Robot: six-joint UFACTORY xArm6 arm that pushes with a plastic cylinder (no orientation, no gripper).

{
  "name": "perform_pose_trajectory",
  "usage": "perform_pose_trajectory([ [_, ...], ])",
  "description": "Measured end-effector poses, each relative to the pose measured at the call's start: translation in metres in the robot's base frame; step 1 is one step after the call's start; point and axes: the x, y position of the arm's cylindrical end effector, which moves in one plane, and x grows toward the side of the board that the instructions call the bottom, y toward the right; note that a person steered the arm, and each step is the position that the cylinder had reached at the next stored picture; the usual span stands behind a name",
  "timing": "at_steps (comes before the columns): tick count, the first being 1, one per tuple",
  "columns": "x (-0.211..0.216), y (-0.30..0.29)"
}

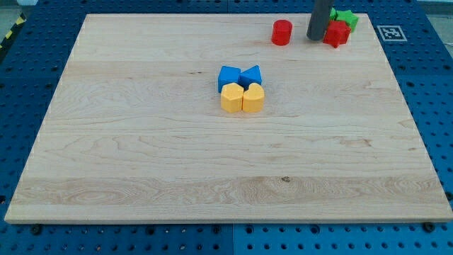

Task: Push the red circle closer to the red star

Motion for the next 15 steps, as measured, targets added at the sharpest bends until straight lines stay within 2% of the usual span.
perform_pose_trajectory([
  [2,0.012,0.004],
  [4,0.071,-0.011],
  [5,0.079,-0.047],
  [7,0.049,-0.142],
  [8,0.037,-0.158],
  [9,0.004,-0.158],
  [11,0.015,-0.114],
  [15,0.015,-0.088],
])
